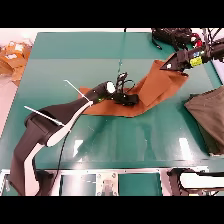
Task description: Fold the shirts.
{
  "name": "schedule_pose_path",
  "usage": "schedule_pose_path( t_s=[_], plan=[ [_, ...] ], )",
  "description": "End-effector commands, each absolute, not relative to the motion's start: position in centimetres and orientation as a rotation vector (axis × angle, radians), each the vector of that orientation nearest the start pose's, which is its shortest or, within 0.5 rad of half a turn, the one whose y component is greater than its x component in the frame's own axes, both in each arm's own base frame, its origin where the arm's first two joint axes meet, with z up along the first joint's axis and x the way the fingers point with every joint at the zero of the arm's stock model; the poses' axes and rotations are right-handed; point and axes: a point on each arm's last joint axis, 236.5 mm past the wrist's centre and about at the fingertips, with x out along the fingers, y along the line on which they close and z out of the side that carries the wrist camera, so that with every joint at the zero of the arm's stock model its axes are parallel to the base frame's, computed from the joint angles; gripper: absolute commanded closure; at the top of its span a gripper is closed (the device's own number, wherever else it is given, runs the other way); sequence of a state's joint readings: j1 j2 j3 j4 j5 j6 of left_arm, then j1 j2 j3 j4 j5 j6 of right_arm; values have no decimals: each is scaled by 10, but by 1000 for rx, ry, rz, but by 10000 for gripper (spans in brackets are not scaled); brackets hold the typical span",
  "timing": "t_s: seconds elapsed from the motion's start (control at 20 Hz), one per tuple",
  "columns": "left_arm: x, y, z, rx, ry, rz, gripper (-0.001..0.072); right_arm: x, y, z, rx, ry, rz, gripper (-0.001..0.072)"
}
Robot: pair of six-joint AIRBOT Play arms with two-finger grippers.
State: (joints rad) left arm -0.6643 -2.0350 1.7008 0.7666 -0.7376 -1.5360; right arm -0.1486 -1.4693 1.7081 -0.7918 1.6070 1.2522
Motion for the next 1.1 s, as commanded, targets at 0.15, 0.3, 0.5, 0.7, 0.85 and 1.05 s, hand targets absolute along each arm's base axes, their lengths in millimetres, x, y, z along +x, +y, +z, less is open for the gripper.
schedule_pose_path(
  t_s=[0.15,0.3,0.5,0.7,0.85,1.05],
  plan=[
    [400,-388,-35,-238,1442,-867,686,415,127,160,323,1123,751,691],
    [428,-278,-6,-27,1497,-659,686,412,157,161,316,1124,784,691],
    [459,-138,46,66,1449,-341,685,413,247,159,334,1095,844,691],
    [472,-68,73,-27,1384,-224,685,410,393,118,395,1037,904,691],
    [473,-43,72,-35,1384,-209,685,405,502,58,434,909,894,344],
    [465,-36,65,-21,1423,-227,685,392,505,-4,360,1027,876,356]
  ],
)
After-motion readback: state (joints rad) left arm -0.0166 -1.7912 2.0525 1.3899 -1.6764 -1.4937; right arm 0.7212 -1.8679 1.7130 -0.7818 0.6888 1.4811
